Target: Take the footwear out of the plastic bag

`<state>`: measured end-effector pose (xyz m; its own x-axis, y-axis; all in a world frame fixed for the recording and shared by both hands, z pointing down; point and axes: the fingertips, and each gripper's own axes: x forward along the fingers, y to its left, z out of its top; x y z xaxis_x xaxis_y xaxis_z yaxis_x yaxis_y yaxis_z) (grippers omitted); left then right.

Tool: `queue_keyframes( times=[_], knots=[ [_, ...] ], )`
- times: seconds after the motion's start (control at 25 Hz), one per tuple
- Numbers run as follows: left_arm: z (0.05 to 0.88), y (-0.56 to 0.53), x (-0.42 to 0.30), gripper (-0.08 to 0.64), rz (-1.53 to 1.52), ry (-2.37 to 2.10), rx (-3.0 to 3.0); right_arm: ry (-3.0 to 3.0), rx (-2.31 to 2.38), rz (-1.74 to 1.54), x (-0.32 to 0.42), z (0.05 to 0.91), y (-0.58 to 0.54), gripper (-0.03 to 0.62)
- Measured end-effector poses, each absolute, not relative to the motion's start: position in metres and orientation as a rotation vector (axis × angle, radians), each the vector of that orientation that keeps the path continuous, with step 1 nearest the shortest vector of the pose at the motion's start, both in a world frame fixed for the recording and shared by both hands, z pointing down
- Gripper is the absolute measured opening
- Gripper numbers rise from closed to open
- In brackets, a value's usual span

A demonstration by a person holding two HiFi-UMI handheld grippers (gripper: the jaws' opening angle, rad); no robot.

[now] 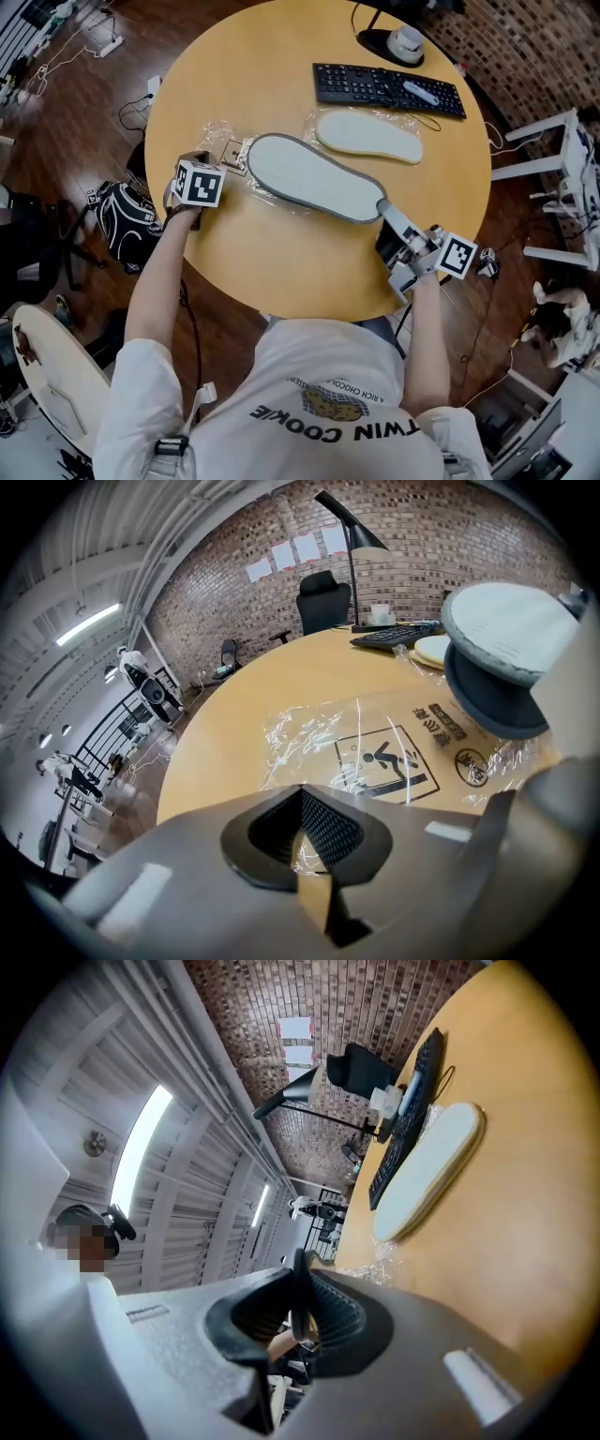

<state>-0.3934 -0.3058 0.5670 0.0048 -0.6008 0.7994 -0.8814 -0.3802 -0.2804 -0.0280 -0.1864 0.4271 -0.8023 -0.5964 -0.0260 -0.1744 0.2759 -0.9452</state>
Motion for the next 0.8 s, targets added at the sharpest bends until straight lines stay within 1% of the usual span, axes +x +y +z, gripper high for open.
queue_keyframes(
  times=[0.48, 0.8],
  knots=[
    [0.568, -0.304, -0.395, 0.003, 1.220, -1.527, 2.004, 2.155, -0.599, -1.614, -0.108, 0.458, -0.228, 0.060],
    [0.567, -0.304, -0.400, 0.003, 1.202, -1.524, 2.024, 2.196, -0.732, -1.677, -0.122, 0.498, -0.242, 0.060]
  ],
)
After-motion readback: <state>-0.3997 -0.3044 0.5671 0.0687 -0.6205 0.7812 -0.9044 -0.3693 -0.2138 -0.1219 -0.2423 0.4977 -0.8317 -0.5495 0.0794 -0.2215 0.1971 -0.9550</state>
